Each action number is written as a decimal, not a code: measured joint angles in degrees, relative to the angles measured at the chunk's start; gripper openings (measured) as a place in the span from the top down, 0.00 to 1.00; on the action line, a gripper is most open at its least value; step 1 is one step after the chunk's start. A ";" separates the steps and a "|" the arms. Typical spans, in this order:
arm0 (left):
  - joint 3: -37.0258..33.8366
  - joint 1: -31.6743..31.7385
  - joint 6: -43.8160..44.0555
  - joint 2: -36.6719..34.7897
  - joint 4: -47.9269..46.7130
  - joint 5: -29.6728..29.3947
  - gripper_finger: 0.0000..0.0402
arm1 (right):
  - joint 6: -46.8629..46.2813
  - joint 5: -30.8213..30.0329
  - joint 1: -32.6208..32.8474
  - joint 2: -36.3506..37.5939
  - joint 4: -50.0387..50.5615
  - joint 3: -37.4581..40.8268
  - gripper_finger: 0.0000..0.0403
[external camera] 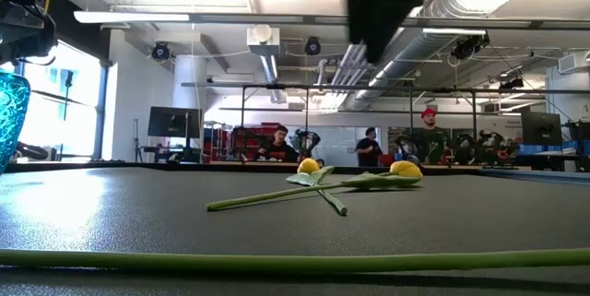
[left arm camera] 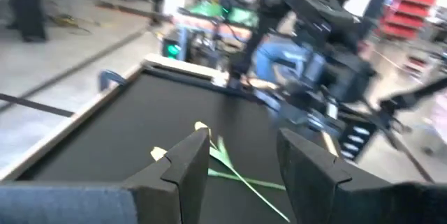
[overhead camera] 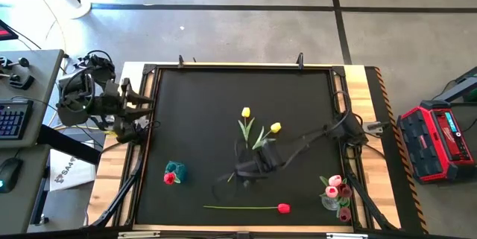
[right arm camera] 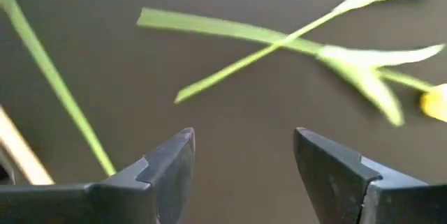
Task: Sort flowers into vase by color
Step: Put the red flower into the blue vase
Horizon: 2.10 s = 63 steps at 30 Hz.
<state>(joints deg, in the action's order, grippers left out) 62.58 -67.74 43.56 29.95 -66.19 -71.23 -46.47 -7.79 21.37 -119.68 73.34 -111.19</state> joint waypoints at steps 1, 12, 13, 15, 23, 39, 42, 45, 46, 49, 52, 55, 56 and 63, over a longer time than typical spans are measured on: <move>-0.23 -0.01 0.48 -0.02 -0.07 -1.39 0.62 | 0.49 0.86 1.05 -0.04 -0.19 0.64 0.43; -0.34 0.02 10.33 0.39 0.02 -6.13 0.62 | 1.86 11.47 8.77 -0.15 -13.90 12.49 0.43; -0.34 0.01 10.24 0.79 0.02 -6.13 0.62 | 3.50 12.80 9.09 -0.15 -14.57 13.11 0.43; -0.36 -0.01 9.54 1.74 -0.02 -5.93 0.62 | 6.15 15.05 9.65 -0.11 -16.08 14.51 0.43; -0.36 0.63 11.43 2.54 -0.11 -1.64 0.66 | 7.96 20.99 11.07 -0.11 -26.70 21.91 0.43; 2.68 15.75 12.26 8.70 0.02 17.30 0.66 | 12.10 22.51 10.86 -0.02 -30.34 25.94 0.62; 4.98 18.55 8.00 10.26 0.09 18.76 0.66 | 11.84 23.91 11.45 -0.02 -30.72 25.94 0.67; 6.31 21.52 3.82 12.36 -0.05 20.98 0.66 | 11.40 23.41 12.15 -0.02 -31.00 25.94 0.70; 6.76 22.71 2.73 12.82 0.08 21.90 0.66 | 10.93 23.06 12.29 -0.02 -30.99 25.94 0.71; 7.89 26.63 1.21 13.67 -0.03 25.13 0.66 | 10.38 22.16 12.58 -0.60 -31.18 25.94 0.72; 9.01 30.32 -0.38 14.25 -0.07 28.56 0.66 | 10.12 22.44 12.36 -1.70 -31.12 25.79 0.74; 10.34 33.67 -3.01 15.15 0.00 31.56 0.66 | 8.50 22.55 11.41 -2.16 -31.01 25.68 0.78; 10.89 34.79 -3.90 15.59 -0.08 32.56 0.66 | 7.75 22.68 10.92 -2.20 -30.96 25.69 0.81; 16.95 41.99 -11.04 19.16 -0.05 38.19 0.66 | 5.88 31.14 5.33 -2.14 -30.53 23.91 0.99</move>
<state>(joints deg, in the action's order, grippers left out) 79.53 -25.75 32.51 49.11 -66.24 -33.04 -40.60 23.35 26.70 -121.82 42.81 -87.29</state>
